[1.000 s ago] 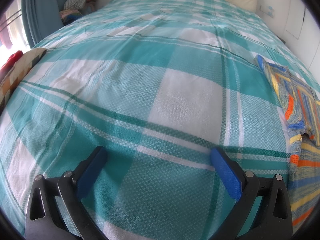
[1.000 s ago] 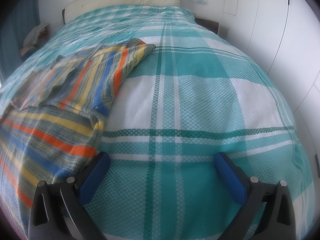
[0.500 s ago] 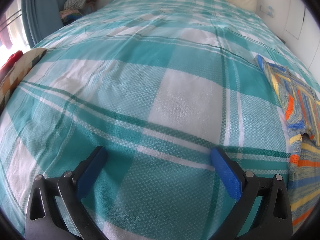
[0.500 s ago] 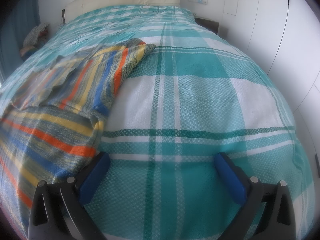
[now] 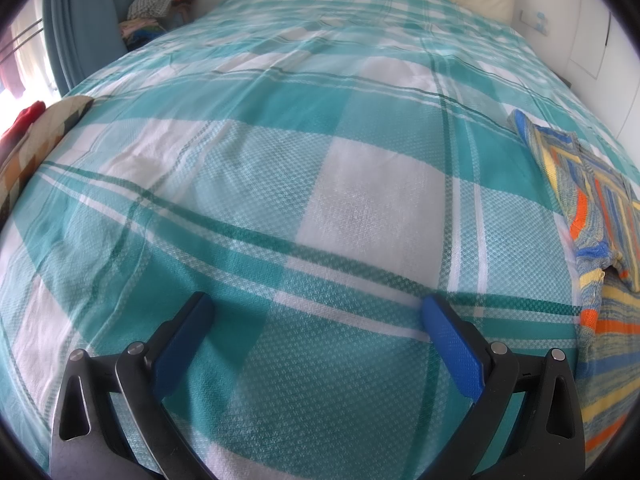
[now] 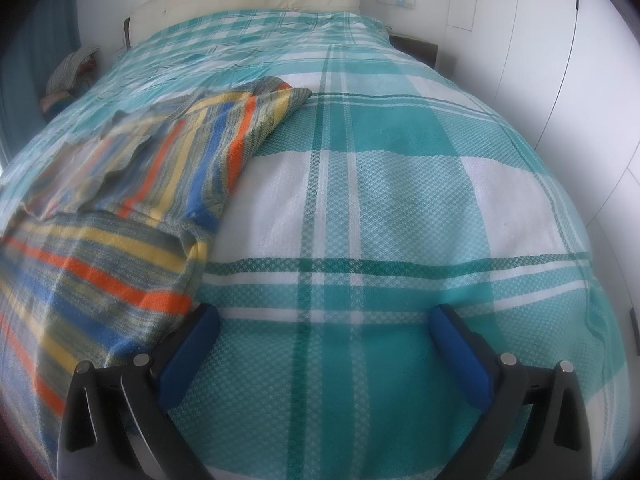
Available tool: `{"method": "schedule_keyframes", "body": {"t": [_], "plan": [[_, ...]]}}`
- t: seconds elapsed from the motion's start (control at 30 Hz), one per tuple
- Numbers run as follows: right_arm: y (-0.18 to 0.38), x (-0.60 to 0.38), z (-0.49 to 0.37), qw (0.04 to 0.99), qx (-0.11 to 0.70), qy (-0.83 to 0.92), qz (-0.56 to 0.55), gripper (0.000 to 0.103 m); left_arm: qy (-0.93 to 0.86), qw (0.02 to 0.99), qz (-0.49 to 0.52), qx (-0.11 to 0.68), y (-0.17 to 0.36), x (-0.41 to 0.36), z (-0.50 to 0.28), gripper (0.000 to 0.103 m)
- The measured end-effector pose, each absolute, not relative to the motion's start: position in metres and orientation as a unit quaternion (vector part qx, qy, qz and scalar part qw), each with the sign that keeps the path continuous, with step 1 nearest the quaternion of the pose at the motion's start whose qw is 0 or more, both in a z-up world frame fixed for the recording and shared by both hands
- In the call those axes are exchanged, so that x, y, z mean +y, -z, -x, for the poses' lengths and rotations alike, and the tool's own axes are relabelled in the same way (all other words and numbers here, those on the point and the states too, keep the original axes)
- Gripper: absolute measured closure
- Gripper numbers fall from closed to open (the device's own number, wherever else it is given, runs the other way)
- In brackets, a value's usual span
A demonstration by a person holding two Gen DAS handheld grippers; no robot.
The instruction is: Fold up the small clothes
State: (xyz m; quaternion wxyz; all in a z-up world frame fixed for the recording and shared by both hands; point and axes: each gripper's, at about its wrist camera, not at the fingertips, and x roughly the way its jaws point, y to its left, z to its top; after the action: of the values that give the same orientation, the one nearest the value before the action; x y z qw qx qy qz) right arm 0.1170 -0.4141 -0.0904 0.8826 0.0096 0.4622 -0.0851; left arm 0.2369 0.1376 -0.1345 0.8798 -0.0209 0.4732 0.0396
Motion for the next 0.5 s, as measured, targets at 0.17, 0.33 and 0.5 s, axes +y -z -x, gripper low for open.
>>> {"method": "schedule_keyframes", "body": {"t": [0.17,0.33,0.5], "plan": [[0.0904,-0.4143,-0.1168,0.883,0.462,0.085,-0.010,0.000,-0.050,0.880,0.019,0.472,0.1347,0.1357,-0.2386,0.000],[0.0907,-0.4141,-0.1169,0.883,0.462,0.085,-0.010,0.000,-0.053,0.880,0.026,0.472,0.1349,0.1365,-0.2409,0.000],[0.0906,-0.4149,-0.1165,0.883,0.462,0.085,-0.010,0.000,-0.036,0.870,0.023,0.492,0.1317,0.1359,-0.2341,0.000]]}}
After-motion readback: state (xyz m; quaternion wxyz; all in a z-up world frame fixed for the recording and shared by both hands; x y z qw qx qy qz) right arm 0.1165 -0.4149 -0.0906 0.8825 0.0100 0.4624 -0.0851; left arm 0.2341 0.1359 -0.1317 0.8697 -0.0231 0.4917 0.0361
